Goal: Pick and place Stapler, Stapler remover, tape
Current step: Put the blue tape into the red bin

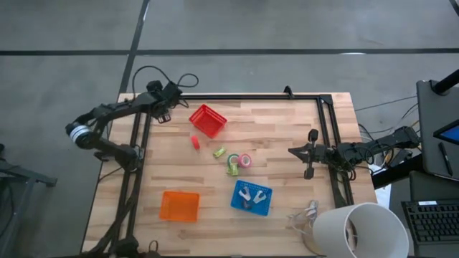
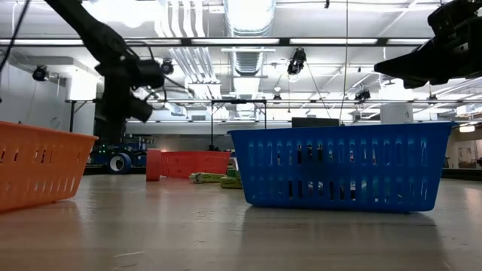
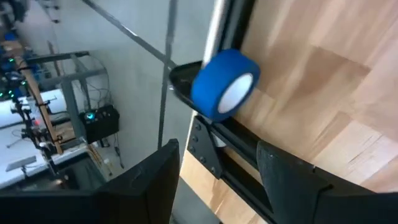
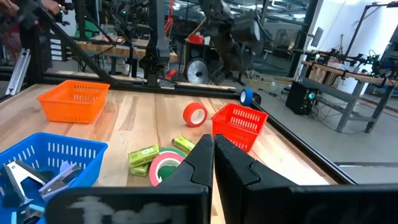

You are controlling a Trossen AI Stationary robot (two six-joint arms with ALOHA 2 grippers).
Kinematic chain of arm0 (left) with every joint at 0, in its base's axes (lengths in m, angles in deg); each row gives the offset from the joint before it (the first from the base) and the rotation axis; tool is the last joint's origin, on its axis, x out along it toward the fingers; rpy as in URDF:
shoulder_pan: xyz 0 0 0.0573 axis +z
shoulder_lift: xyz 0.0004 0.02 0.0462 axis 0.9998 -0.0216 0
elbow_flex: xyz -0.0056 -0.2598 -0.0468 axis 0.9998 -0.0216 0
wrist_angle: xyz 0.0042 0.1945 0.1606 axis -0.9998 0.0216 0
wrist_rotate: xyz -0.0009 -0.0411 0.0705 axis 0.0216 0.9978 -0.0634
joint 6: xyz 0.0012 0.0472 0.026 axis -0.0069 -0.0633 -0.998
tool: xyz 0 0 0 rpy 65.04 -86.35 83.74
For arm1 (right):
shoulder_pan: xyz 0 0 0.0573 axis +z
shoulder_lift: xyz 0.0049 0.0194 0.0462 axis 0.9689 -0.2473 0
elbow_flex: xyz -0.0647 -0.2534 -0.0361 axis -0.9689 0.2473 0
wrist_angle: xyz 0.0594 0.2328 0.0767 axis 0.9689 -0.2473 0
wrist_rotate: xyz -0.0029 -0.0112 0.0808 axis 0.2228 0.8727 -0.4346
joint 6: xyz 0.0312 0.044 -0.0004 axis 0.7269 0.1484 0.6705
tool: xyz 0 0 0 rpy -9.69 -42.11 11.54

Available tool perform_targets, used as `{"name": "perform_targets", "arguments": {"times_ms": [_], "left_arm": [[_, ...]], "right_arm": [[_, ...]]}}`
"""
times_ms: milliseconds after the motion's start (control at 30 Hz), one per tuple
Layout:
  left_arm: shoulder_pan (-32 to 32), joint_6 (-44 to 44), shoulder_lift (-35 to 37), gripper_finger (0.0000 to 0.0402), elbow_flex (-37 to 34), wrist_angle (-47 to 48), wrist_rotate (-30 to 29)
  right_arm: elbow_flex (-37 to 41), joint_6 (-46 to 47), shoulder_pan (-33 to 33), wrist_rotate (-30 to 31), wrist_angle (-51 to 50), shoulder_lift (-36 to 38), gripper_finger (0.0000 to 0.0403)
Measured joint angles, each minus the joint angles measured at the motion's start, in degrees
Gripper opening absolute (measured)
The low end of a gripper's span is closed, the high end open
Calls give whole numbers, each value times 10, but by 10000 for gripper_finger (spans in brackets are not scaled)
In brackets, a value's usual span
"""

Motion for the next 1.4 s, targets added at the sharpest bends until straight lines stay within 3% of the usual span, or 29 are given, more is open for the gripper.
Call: {"name": "perform_targets", "arguments": {"times_ms": [233, 467, 967, 1133, 1267, 1400], "left_arm": [[13, -33, -75, 216, 47, -1, -17], [24, 26, -119, 216, 89, 34, -17], [31, -32, -208, 216, 118, 57, -22], [33, -35, -234, 214, 127, 53, -48], [33, -38, -239, 189, 130, 56, -54], [33, -38, -238, 138, 138, 74, -53]], "right_arm": [[0, 0, 0, 0, 0, 0, 8], [0, 0, 0, 0, 0, 0, 8], [0, 0, 0, 0, 0, 0, 8], [0, 0, 0, 0, 0, 0, 8], [0, 0, 0, 0, 0, 0, 8], [0, 0, 0, 0, 0, 0, 8]]}}
